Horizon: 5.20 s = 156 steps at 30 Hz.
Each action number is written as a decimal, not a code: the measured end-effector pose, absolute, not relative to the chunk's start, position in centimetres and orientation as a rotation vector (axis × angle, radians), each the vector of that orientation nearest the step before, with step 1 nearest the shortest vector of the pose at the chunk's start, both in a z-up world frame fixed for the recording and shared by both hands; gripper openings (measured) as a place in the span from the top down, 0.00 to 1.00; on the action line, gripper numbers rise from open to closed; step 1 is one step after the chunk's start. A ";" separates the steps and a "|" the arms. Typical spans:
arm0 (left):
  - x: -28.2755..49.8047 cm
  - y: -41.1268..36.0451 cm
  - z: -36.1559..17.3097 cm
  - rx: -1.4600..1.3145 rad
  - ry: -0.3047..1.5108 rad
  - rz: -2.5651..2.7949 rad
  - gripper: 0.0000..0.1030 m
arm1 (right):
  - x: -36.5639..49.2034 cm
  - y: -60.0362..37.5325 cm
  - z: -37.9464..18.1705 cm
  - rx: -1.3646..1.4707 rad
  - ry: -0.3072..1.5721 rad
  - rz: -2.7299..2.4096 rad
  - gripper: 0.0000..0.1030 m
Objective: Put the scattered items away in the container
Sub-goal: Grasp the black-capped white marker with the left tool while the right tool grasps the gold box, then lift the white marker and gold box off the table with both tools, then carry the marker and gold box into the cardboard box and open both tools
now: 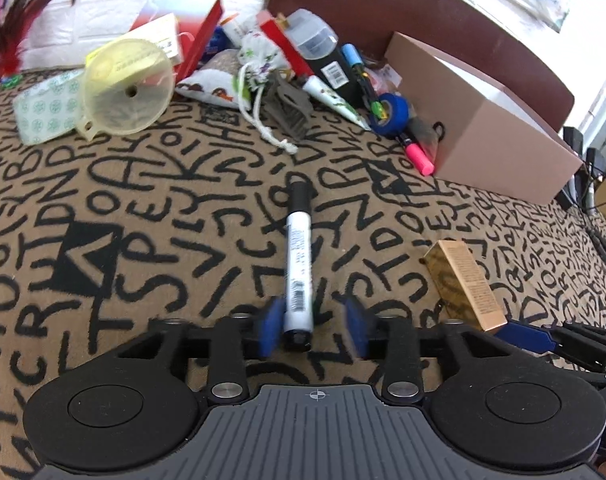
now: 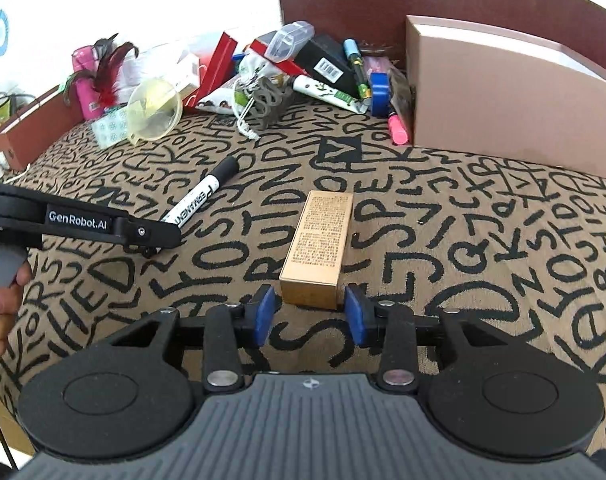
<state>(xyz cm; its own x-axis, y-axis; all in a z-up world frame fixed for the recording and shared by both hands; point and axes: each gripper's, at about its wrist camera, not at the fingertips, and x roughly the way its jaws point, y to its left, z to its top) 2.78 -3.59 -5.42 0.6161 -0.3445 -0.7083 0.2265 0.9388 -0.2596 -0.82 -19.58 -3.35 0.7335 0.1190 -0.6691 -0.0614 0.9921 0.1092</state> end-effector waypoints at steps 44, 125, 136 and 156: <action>5.1 -4.9 -5.7 -0.100 0.862 -0.295 0.88 | 3.3 -18.2 -4.0 0.006 0.766 0.052 0.65; 10.8 -18.1 13.5 -0.133 0.532 -0.663 0.89 | 4.2 -28.7 11.9 0.013 0.439 -0.014 0.67; 19.8 -24.4 11.7 -0.122 0.595 -0.645 0.89 | 10.0 -36.4 13.5 0.039 0.390 -0.150 0.67; 24.7 -28.2 7.0 -0.030 0.609 -0.603 0.00 | 16.9 -41.5 7.3 -0.065 0.439 -0.279 0.05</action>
